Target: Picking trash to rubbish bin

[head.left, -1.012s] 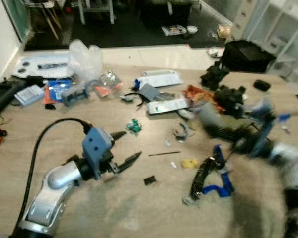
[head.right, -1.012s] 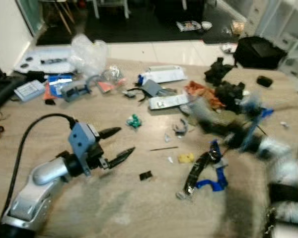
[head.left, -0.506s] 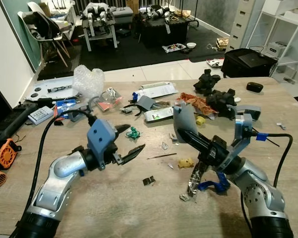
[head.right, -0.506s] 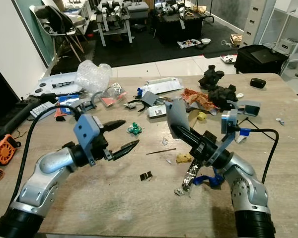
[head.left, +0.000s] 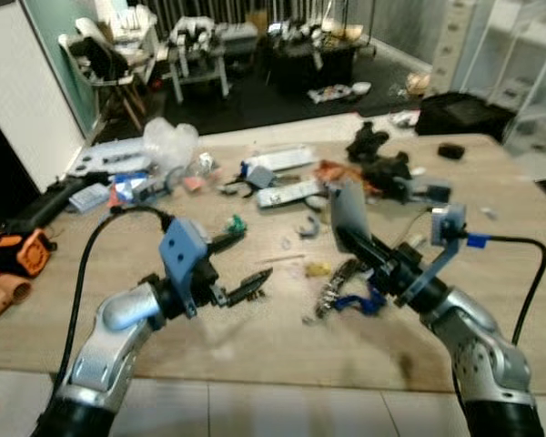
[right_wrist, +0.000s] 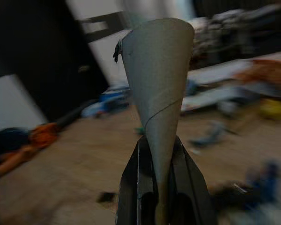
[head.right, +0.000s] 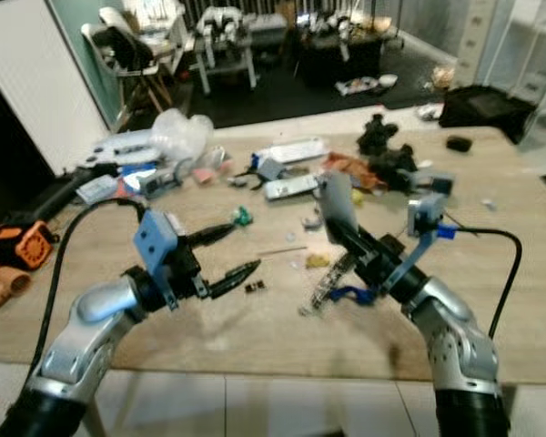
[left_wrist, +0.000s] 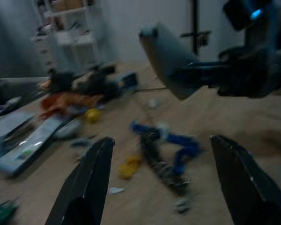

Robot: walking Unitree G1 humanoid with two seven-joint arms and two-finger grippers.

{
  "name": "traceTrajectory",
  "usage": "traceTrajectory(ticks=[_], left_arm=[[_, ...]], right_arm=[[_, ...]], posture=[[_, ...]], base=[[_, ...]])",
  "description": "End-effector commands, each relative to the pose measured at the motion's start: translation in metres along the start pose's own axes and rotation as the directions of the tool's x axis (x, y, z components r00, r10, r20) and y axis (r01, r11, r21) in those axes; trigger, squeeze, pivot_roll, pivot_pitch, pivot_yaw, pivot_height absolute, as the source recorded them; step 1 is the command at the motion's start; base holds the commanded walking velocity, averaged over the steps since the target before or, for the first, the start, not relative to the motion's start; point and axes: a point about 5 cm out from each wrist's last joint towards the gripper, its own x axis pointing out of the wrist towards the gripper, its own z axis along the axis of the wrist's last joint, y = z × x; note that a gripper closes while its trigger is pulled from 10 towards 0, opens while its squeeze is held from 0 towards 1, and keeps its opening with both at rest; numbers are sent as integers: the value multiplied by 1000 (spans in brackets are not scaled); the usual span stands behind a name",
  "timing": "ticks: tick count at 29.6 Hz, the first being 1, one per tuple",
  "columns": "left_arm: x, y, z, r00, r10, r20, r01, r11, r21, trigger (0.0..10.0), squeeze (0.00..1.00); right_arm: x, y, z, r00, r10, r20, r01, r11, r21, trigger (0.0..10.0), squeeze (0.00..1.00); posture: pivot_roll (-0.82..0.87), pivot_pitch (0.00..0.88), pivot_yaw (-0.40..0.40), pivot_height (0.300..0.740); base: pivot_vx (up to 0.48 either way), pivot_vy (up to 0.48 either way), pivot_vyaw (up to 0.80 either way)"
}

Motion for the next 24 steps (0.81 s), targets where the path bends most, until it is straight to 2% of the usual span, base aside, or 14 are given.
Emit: traceTrajectory(ticks=[1,2,3,8,15,17,24], left_arm=[[-7,1,-4,1000,13,-7,-13,999,-37,10000,0],[-8,0,-5,1000,17,-4,-17,999,-42,10000,0],[-8,0,-5,1000,20,0,-20,999,-47,10000,0],[-8,0,-6,999,35,10,-34,998,-57,10000,0],[-9,-2,-10,999,47,11,-46,995,-85,10000,0],[-8,-5,-13,999,44,10,-43,994,-96,10000,0],[-5,-7,-14,999,43,21,-40,993,-110,10000,0]], right_arm=[[7,3,-4,1000,-17,-13,18,1000,7,10000,0],[9,-2,-6,993,-112,-26,112,994,-12,10000,0],[9,-3,-8,989,-143,-36,142,990,-20,10000,0],[9,-4,-14,982,-173,-75,173,985,-5,10000,0],[9,-11,-19,961,-259,-91,264,964,43,10000,0],[9,-16,-20,944,-318,-88,323,945,56,10000,0],[9,-21,-19,931,-354,-89,359,932,47,10000,0]], posture=[[-207,119,85,740],[-206,122,83,740],[-206,127,80,740],[-207,131,78,740],[-208,137,74,740],[-209,138,72,740],[-215,136,69,740]], base=[[-244,0,0],[240,0,0],[0,0,0],[0,0,0],[0,0,-780],[0,0,-781],[0,0,-781]])
